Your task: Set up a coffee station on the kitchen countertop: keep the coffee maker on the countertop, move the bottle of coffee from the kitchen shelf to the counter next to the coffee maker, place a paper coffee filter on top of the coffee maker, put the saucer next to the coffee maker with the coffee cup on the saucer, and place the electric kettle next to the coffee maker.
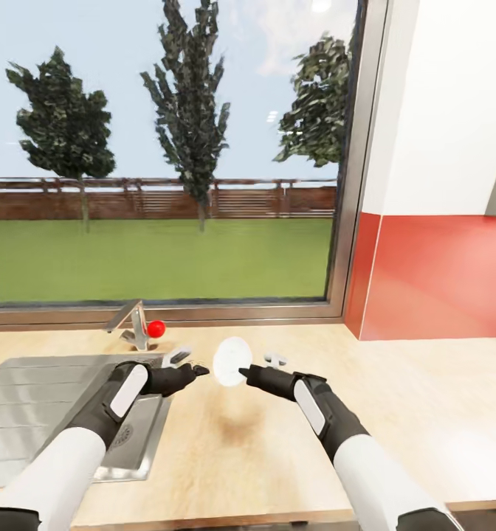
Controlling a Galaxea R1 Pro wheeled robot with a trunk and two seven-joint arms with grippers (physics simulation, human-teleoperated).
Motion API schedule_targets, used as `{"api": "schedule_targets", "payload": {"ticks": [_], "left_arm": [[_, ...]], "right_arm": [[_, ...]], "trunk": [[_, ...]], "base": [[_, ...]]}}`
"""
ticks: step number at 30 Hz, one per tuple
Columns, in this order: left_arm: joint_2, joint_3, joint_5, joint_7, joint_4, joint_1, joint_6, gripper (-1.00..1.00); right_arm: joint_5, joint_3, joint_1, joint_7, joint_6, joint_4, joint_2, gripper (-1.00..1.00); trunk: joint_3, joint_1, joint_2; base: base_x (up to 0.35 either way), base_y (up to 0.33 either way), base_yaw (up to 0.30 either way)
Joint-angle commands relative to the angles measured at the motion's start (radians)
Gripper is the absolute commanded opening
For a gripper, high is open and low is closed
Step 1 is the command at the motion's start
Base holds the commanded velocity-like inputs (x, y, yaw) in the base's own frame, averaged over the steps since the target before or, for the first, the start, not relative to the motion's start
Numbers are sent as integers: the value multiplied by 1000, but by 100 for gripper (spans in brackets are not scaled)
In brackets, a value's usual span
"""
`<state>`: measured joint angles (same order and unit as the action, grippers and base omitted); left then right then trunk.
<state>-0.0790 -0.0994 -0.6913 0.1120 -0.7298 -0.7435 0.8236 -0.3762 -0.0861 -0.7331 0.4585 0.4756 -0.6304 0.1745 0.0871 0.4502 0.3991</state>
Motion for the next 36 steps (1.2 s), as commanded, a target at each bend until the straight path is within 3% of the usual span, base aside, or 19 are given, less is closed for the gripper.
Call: {"api": "schedule_targets", "payload": {"ticks": [1,14,25,31,33,36], "left_arm": [[-3,-3,6,6,-1,1,1,100],[-42,-4,7,8,0,29,-1,100],[-62,-4,6,12,-3,58,-6,100],[-69,-5,7,58,-3,68,-7,100],[-72,-4,7,62,-3,85,-8,100],[-96,-4,7,66,-3,129,-9,100]], "right_arm": [[-7,0,0,2,2,-6,0,-100],[-6,-5,0,4,-21,-90,0,-100],[-6,-8,0,5,-24,-97,0,-100],[-9,-6,0,2,-22,-95,0,-100],[-9,-6,0,2,-22,-96,0,-100],[-10,-6,0,2,-22,-95,0,-100]], "trunk": [[-1,0,1],[3,0,1],[15,0,1],[8,0,1],[5,0,1],[1,0,1]], "base": [[-335,0,0],[-337,0,0],[-338,0,23],[-338,0,96],[-338,0,119],[-338,0,118]]}}
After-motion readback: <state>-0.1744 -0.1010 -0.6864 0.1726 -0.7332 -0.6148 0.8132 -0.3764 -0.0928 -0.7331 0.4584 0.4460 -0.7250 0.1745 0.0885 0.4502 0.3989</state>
